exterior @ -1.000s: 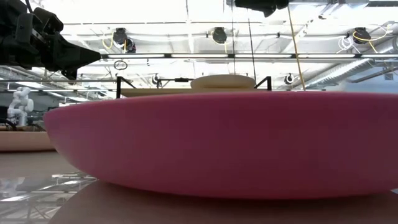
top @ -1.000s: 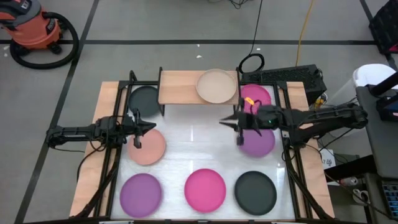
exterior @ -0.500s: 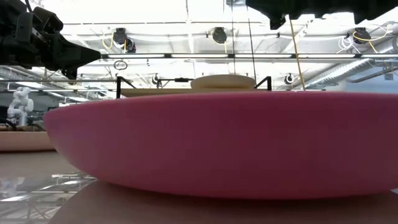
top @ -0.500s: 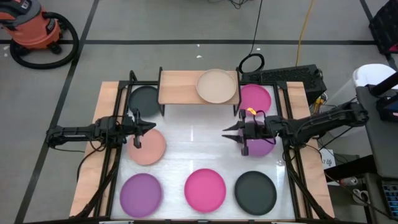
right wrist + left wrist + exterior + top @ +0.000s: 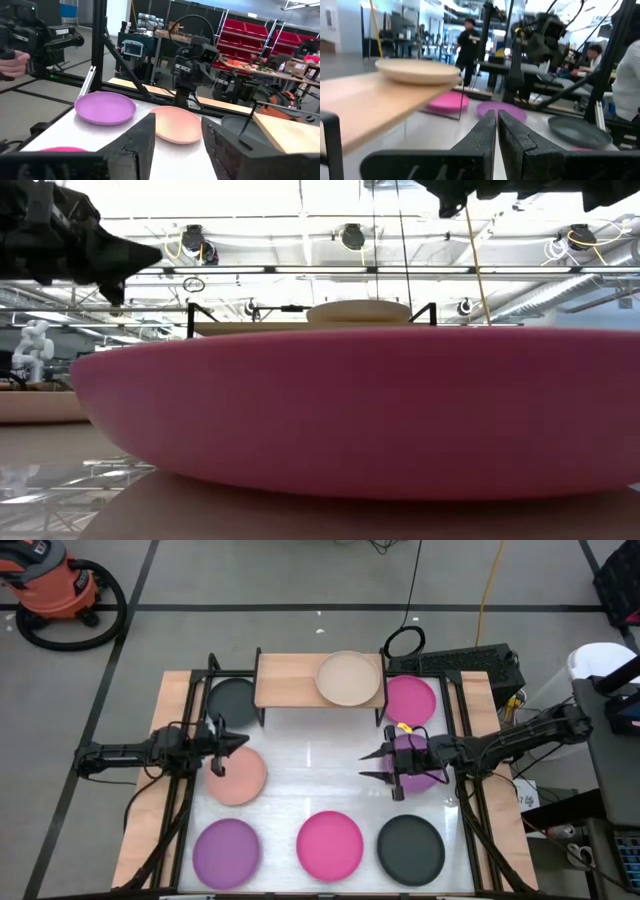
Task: Place and stack plates onto a shelf
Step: Adjust the shelf
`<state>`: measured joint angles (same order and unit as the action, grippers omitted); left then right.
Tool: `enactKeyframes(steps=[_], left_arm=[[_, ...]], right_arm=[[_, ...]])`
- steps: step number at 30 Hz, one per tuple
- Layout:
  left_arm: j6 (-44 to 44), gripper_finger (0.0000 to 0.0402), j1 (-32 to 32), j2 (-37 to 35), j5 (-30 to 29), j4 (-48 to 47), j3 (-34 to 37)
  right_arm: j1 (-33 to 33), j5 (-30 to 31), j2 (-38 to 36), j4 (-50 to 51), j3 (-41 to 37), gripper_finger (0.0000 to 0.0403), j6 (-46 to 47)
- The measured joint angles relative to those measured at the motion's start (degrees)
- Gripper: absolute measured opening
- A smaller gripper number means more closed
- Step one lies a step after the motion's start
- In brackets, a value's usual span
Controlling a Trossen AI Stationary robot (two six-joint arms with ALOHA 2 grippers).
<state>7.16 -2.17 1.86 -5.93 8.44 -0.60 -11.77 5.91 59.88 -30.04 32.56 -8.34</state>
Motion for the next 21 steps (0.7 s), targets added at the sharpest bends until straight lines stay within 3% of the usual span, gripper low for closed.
enactKeyframes(steps=[4,7,10,16,21], left_arm=[[0.53,0.0024,0.00,-0.02,-1.94,1.81,-0.02],[5.94,0.0024,0.00,0.01,-9.94,0.85,-0.11],[5.30,0.0024,-0.01,0.01,-14.73,-3.96,-2.24],[3.42,0.0024,0.00,1.60,-15.69,-12.36,-10.86],[5.00,0.0024,0.00,4.67,-19.19,-12.71,-17.10]], right_arm=[[0.00,0.03,0.00,0.06,0.00,0.0143,0.39],[0.02,0.03,0.00,0.02,0.00,0.0144,1.80],[0.02,0.03,0.01,0.05,0.00,0.0144,2.74],[0.02,0.03,0.02,0.28,0.00,0.0144,4.66],[0.02,0.03,0.02,0.29,0.00,0.0144,4.68]])
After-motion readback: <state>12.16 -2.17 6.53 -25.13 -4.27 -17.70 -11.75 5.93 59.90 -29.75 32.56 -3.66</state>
